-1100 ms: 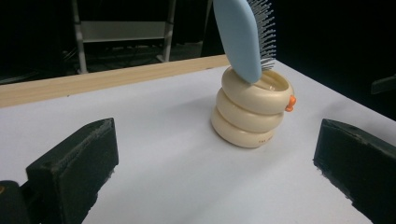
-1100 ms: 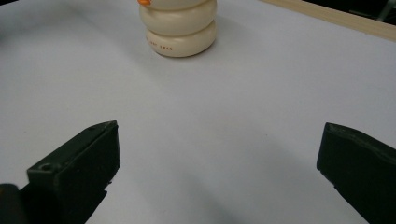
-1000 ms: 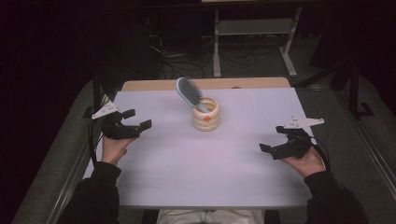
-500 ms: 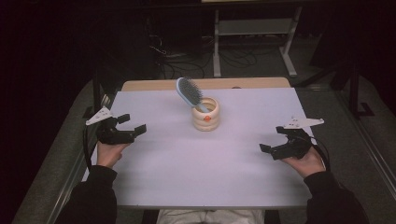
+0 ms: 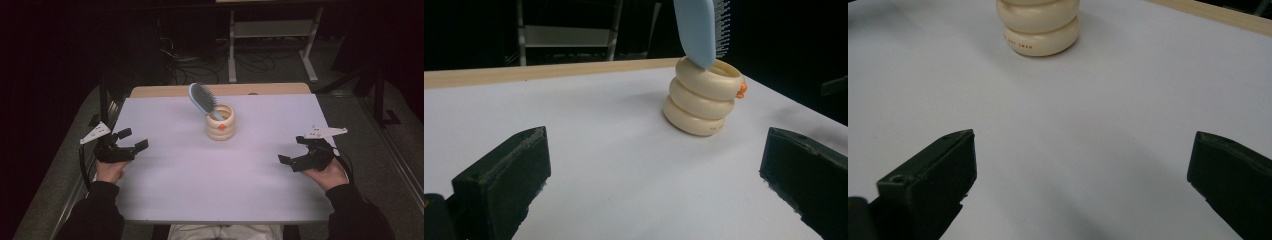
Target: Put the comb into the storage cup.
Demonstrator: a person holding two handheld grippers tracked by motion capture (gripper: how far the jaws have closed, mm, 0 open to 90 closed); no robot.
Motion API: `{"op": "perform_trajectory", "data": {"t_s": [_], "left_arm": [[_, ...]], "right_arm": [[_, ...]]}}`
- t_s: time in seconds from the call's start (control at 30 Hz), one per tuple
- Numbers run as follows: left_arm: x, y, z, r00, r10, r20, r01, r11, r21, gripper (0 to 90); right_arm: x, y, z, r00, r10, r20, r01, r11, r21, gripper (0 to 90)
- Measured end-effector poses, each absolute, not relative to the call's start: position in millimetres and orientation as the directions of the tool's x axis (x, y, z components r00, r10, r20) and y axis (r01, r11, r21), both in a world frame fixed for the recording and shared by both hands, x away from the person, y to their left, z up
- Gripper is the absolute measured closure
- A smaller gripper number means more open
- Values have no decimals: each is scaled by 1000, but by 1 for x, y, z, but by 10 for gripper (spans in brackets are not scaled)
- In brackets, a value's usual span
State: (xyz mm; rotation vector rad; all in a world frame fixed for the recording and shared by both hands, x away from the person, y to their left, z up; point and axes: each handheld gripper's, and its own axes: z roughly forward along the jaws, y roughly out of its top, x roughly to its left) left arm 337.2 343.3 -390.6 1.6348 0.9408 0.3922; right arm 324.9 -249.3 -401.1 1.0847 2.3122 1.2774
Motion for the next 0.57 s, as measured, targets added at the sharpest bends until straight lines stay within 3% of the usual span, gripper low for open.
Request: {"op": "perform_trajectory", "data": {"t_s": [0.57], "left_arm": [[319,360,-404,578,785,-224,342,16,940,0]], "right_arm": [[315,-263,-405,-648,749,139,495,275,824,0]]}}
